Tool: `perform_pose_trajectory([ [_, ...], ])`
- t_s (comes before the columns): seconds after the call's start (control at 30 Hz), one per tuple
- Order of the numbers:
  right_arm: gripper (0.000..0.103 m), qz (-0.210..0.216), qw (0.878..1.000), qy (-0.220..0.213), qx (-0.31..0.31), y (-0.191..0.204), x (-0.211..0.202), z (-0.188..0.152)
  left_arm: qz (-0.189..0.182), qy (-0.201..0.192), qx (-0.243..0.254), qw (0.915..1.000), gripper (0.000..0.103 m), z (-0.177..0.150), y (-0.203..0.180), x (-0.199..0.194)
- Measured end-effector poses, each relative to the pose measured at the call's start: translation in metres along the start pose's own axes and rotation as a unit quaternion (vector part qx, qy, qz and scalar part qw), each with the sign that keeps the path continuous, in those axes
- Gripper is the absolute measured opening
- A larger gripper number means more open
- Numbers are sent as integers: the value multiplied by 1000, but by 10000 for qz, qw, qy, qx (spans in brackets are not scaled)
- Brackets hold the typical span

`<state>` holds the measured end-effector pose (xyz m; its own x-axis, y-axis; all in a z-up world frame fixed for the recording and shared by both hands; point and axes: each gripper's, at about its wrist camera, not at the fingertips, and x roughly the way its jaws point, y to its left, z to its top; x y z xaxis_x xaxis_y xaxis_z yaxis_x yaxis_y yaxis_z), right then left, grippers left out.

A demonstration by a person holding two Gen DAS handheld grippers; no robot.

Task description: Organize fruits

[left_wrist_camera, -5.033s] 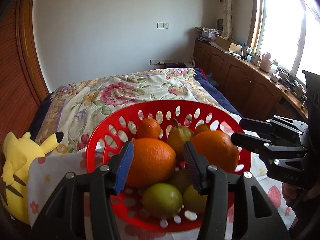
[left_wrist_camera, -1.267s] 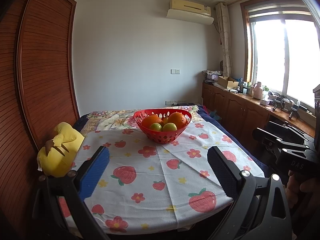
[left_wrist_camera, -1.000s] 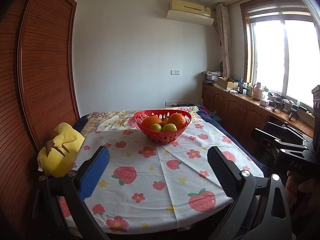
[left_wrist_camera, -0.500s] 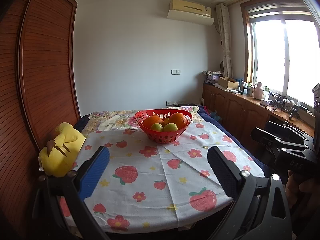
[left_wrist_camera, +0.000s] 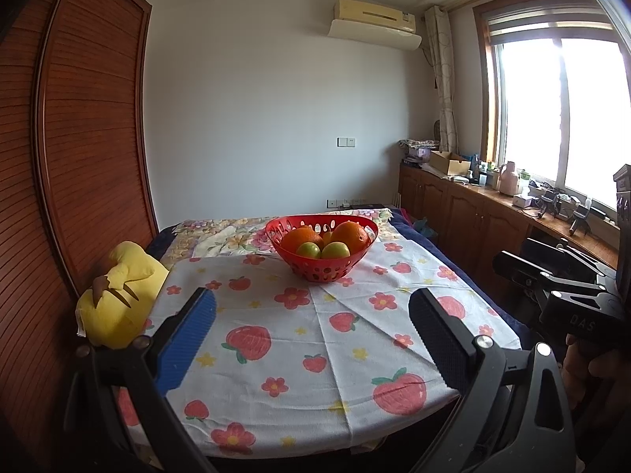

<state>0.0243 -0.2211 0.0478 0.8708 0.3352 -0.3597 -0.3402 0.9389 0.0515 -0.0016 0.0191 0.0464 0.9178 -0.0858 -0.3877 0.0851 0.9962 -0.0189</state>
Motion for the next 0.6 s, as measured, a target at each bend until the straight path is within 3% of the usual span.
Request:
perform_pose_trajectory([
  [0.6,79,8,10000,3,8,0,1,0,-1,-30,-14,10000,99,1,0,-2],
])
